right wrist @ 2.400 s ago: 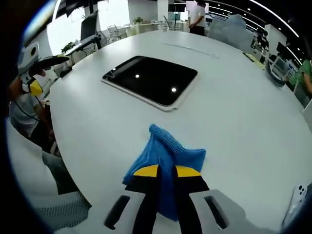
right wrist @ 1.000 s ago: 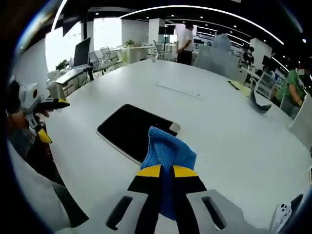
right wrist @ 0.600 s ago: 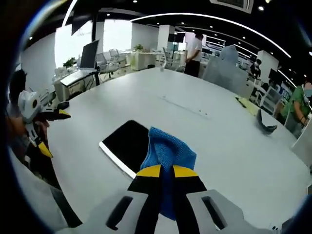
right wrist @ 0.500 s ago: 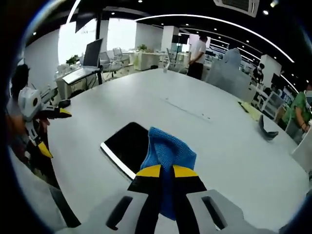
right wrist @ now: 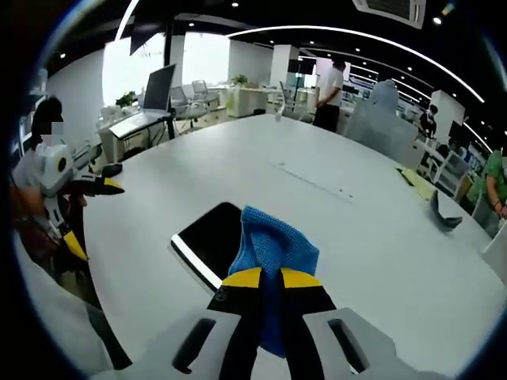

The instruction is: Wipe the mirror surface with the cleaning cloth until all visible marks leave the cleaned area.

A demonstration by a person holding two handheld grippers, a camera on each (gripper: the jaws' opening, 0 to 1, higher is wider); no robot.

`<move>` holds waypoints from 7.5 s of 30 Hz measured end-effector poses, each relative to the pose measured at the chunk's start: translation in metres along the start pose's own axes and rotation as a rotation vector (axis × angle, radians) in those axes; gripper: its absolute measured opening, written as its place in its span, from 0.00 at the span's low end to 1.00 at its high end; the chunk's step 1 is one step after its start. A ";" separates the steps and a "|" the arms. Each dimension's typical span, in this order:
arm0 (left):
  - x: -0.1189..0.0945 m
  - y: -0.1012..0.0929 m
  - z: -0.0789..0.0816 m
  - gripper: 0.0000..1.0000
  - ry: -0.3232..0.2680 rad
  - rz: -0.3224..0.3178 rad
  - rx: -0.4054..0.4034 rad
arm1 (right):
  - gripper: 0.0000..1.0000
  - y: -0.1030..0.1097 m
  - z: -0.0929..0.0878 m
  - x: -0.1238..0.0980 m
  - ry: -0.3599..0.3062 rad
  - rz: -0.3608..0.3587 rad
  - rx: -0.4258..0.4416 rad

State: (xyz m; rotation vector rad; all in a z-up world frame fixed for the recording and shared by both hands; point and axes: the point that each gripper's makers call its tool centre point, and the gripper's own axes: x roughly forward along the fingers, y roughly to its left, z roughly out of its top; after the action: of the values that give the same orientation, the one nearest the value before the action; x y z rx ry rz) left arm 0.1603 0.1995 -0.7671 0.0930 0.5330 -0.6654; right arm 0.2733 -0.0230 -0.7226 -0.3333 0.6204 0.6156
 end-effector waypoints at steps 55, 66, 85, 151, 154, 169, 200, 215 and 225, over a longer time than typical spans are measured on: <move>-0.010 0.014 -0.006 0.99 -0.003 0.059 -0.051 | 0.03 0.079 0.055 0.151 0.082 0.212 0.014; -0.010 0.016 -0.008 0.99 0.000 0.055 -0.059 | 0.03 0.074 0.052 0.161 0.098 0.204 0.044; -0.005 0.016 -0.006 0.99 -0.008 0.037 -0.057 | 0.03 0.083 0.050 0.174 0.119 0.202 0.054; 0.009 0.016 -0.007 0.99 -0.008 0.027 -0.048 | 0.12 0.085 0.029 0.210 0.164 0.157 0.047; 0.007 0.016 -0.007 0.99 -0.013 0.028 -0.070 | 0.13 0.089 0.027 0.215 0.174 0.158 0.029; 0.015 0.013 0.004 0.99 -0.020 0.022 -0.057 | 0.16 0.088 0.027 0.213 0.074 0.158 0.028; 0.009 0.009 -0.003 0.99 -0.007 0.034 -0.060 | 0.23 0.076 0.022 0.207 0.101 0.092 0.037; 0.005 0.005 -0.006 0.99 -0.006 0.030 -0.056 | 0.24 0.066 0.017 0.202 0.105 0.066 0.054; 0.004 0.004 -0.006 0.99 -0.004 0.027 -0.054 | 0.24 0.063 0.015 0.200 0.104 0.056 0.056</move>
State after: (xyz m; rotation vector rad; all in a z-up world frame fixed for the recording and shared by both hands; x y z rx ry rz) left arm 0.1625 0.2019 -0.7751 0.0481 0.5443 -0.6249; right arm 0.3697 0.1196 -0.8438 -0.2978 0.7475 0.6358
